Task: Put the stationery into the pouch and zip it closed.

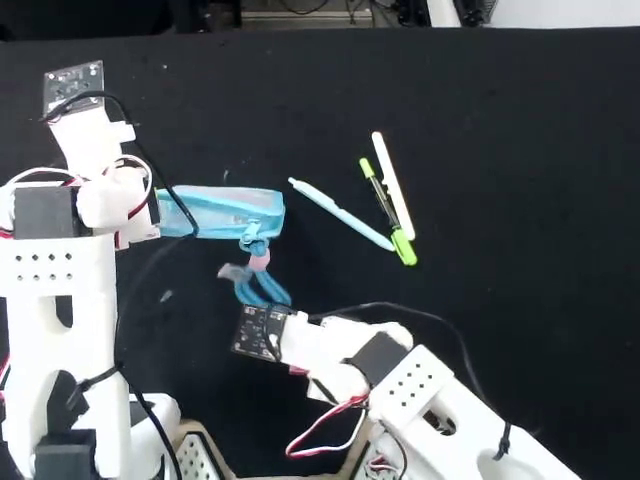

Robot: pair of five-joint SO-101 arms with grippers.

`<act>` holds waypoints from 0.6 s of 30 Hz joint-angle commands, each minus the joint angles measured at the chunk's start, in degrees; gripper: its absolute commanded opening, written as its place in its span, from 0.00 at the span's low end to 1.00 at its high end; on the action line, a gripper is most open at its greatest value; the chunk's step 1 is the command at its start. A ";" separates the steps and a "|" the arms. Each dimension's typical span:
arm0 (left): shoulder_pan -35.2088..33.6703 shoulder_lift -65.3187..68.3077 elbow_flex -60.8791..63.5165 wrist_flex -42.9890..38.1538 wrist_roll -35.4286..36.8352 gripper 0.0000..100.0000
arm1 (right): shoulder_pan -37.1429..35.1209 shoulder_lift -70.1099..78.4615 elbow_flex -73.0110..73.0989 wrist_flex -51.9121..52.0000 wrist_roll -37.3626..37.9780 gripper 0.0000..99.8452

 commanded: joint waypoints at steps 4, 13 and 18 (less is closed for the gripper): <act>-0.66 1.49 -0.57 0.00 -0.09 0.03 | 2.29 0.75 1.45 -2.11 0.44 0.27; -0.66 1.49 -0.48 0.00 -0.09 0.03 | 13.01 0.75 8.13 -6.68 11.96 0.27; -0.75 1.49 -0.48 0.00 -0.09 0.03 | 13.10 0.22 7.87 -5.80 14.51 0.18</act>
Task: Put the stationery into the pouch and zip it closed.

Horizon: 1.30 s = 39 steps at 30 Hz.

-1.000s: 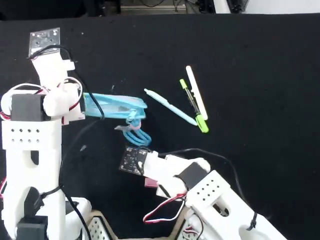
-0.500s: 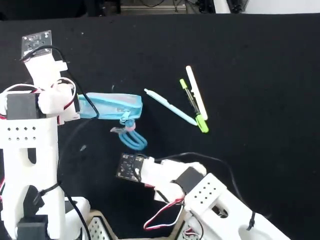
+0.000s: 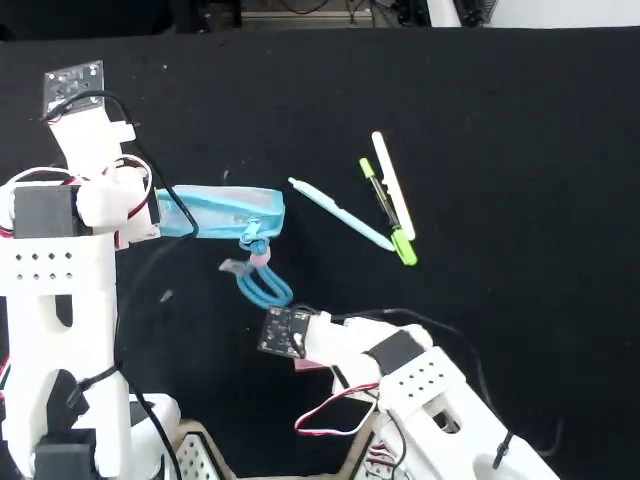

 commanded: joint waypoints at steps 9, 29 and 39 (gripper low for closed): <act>-0.75 1.23 1.01 -0.35 -0.09 0.03 | 12.04 0.48 -9.36 6.42 3.69 0.01; -0.75 1.23 1.01 0.00 -0.09 0.03 | 27.96 0.84 -16.57 18.90 15.56 0.17; -0.75 1.14 1.01 0.09 -0.09 0.03 | 7.38 2.15 -16.22 15.56 1.49 0.23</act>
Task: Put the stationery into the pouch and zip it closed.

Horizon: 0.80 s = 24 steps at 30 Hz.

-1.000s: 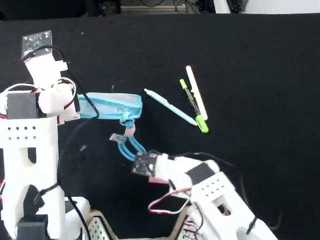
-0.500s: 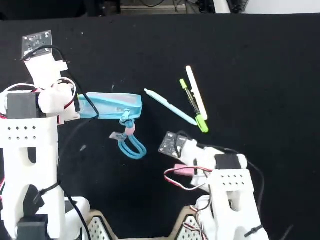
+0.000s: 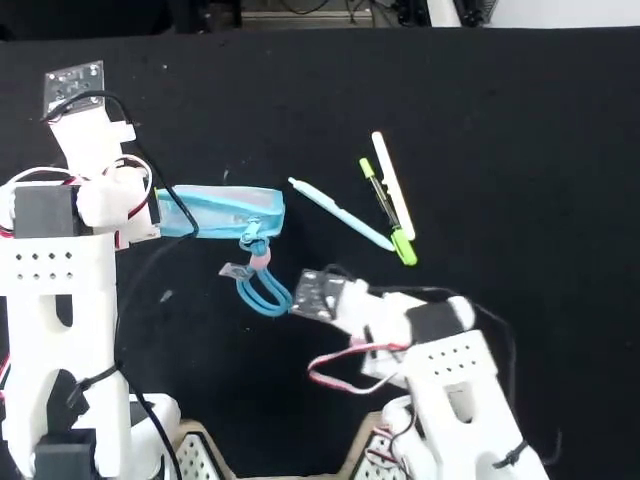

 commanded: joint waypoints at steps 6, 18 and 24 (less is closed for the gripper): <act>-0.84 1.14 2.77 -0.18 -0.18 0.03 | -8.62 10.95 -0.04 -12.48 -5.89 0.23; -0.84 1.14 2.86 -0.09 -0.18 0.03 | -8.44 30.81 -3.91 -21.10 -5.98 0.14; -1.01 1.14 2.86 -0.09 -0.18 0.03 | -2.11 29.32 -5.58 -21.45 -8.26 0.02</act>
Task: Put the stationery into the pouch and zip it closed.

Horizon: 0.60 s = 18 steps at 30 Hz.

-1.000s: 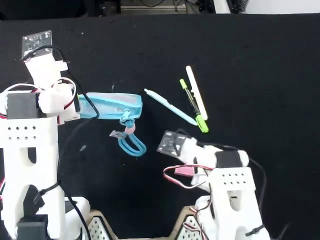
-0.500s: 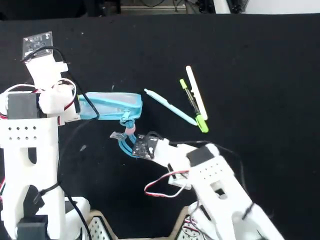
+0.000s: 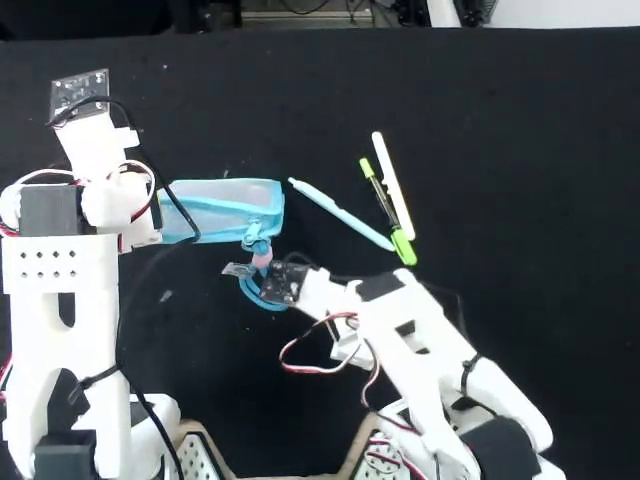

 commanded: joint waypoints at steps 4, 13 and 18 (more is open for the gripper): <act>-2.95 1.14 -0.13 -0.26 -0.18 0.03 | 14.15 -2.42 -5.05 -0.18 -5.98 0.02; -3.21 1.14 -0.31 -0.26 -0.18 0.03 | 16.88 -2.42 -3.91 2.81 -12.57 0.17; -3.47 1.14 -0.31 -0.26 -0.18 0.03 | 17.14 -2.42 -3.82 3.34 -12.48 0.17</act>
